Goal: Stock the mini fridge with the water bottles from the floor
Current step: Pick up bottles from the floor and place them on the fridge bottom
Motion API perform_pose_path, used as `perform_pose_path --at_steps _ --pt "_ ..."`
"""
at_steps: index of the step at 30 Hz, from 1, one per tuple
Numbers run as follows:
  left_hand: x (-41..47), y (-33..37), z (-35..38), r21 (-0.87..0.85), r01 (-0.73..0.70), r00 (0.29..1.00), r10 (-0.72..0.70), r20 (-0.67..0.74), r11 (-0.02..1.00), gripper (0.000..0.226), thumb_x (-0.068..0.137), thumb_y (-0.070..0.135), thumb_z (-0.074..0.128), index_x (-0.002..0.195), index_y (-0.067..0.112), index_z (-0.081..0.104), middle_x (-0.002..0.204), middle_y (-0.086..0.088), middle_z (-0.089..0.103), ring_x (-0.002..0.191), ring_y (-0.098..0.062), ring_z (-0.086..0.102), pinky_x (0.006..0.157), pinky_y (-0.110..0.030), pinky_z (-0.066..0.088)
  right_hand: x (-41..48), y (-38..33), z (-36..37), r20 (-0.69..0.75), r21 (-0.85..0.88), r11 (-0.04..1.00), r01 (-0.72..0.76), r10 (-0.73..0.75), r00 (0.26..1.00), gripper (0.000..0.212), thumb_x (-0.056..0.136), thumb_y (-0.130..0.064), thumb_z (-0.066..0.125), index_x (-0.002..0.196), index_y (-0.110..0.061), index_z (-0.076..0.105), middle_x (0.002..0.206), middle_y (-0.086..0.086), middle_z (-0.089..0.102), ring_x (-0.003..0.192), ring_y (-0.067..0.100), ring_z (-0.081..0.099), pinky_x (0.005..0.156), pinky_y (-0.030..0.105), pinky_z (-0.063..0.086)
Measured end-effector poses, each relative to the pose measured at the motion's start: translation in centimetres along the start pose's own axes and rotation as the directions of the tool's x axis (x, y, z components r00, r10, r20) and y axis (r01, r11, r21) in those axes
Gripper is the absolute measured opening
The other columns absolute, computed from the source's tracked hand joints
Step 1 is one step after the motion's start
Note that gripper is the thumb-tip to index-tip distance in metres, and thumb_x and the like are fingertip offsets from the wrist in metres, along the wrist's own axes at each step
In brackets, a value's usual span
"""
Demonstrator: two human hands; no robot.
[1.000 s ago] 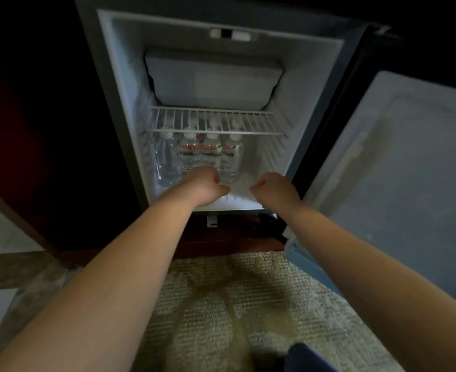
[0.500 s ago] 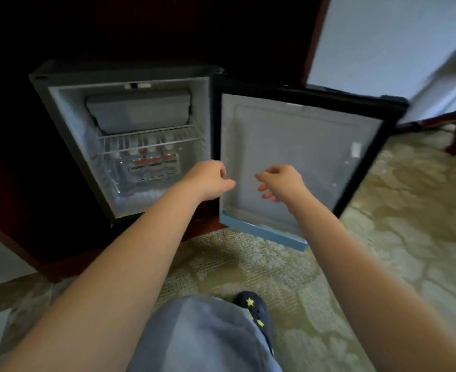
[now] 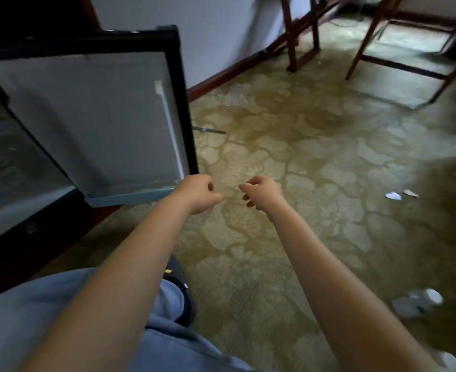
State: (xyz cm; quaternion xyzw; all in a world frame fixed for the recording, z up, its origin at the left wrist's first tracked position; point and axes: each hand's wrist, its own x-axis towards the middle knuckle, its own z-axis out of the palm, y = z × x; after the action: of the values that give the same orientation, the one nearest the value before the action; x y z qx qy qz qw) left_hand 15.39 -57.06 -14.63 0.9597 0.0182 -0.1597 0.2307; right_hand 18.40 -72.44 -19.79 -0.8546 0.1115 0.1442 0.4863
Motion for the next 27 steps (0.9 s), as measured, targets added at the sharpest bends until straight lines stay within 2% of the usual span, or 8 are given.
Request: perform_pose_path --at_steps 5,11,14,17,19,21,23,27 --pt "1.2 5.6 7.3 -0.029 -0.069 0.988 0.073 0.139 0.997 0.038 0.086 0.034 0.063 0.112 0.007 0.061 0.116 -0.011 0.062 0.106 -0.026 0.058 0.089 -0.034 0.048 -0.4 9.3 -4.2 -0.121 0.038 0.984 -0.176 0.18 0.976 0.013 0.086 -0.031 0.06 0.088 -0.018 0.062 0.096 0.01 0.071 0.091 0.027 0.067 0.086 0.04 0.055" --pt "1.4 10.6 13.3 0.055 -0.177 0.95 0.156 0.271 0.983 0.038 0.087 0.033 0.063 0.112 0.004 0.062 0.118 -0.015 0.064 0.11 -0.028 0.058 0.093 -0.032 0.046 -2.3 18.0 -8.1 -0.281 0.044 0.945 -0.323 0.322 0.904 0.014 0.088 -0.03 0.055 0.092 -0.018 0.061 0.094 0.003 0.066 0.092 0.022 0.062 0.081 0.033 0.05" --pt "1.0 12.6 15.2 0.084 -0.229 0.929 0.192 0.315 0.97 0.039 0.087 0.034 0.062 0.113 0.005 0.062 0.118 -0.014 0.063 0.11 -0.028 0.058 0.094 -0.033 0.046 -3.9 21.5 -9.3 -0.352 0.029 0.92 -0.39 0.375 0.858 0.02 0.089 -0.03 0.053 0.102 -0.017 0.06 0.102 0.003 0.065 0.09 0.021 0.058 0.077 0.031 0.048" --pt "0.2 14.2 16.9 0.11 -0.274 0.909 0.22 0.355 0.955 0.039 0.087 0.035 0.061 0.114 0.006 0.061 0.118 -0.012 0.063 0.11 -0.027 0.057 0.093 -0.033 0.046 -6.8 25.3 -10.2 -0.439 -0.033 0.883 -0.468 0.407 0.801 0.033 0.09 -0.029 0.051 0.119 -0.015 0.057 0.119 0.006 0.061 0.107 0.025 0.056 0.089 0.037 0.046" --pt "-0.6 15.0 18.0 0.119 -0.297 0.892 0.231 0.39 0.947 0.04 0.087 0.035 0.06 0.116 0.007 0.06 0.12 -0.011 0.062 0.11 -0.026 0.057 0.094 -0.033 0.046 -9.0 27.5 -10.9 -0.529 -0.065 0.861 -0.505 0.4 0.749 0.035 0.089 -0.028 0.051 0.121 -0.014 0.056 0.122 0.006 0.06 0.114 0.025 0.054 0.102 0.044 0.039" --pt "-1.4 15.5 18.9 0.118 -0.312 0.875 0.237 0.423 0.943 0.042 0.088 0.036 0.06 0.119 0.008 0.059 0.121 -0.01 0.061 0.111 -0.025 0.057 0.093 -0.033 0.046 -10.8 29.6 -11.7 -0.607 -0.078 0.844 -0.531 0.382 0.696 0.035 0.089 -0.025 0.052 0.123 -0.014 0.056 0.125 0.002 0.06 0.122 0.022 0.05 0.115 0.048 0.023" --pt "-2.0 15.9 19.6 0.112 -0.328 0.862 0.248 0.443 0.938 0.043 0.087 0.037 0.061 0.119 0.009 0.059 0.121 -0.009 0.061 0.109 -0.025 0.057 0.093 -0.034 0.047 -12.2 31.2 -12.5 -0.657 -0.111 0.816 -0.567 0.368 0.658 0.041 0.09 -0.023 0.052 0.13 -0.015 0.052 0.137 0.0 0.052 0.136 0.02 0.037 0.117 0.051 0.008" --pt "-3.0 17.2 20.0 0.086 -0.362 0.83 0.279 0.483 0.928 0.046 0.086 0.038 0.063 0.121 0.01 0.057 0.121 -0.007 0.061 0.109 -0.023 0.058 0.095 -0.037 0.048 -14.0 33.5 -14.0 -0.683 -0.195 0.75 -0.632 0.358 0.636 0.054 0.091 -0.022 0.049 0.143 -0.014 0.036 0.155 0.002 0.03 0.147 0.022 0.014 0.118 0.053 0.003"
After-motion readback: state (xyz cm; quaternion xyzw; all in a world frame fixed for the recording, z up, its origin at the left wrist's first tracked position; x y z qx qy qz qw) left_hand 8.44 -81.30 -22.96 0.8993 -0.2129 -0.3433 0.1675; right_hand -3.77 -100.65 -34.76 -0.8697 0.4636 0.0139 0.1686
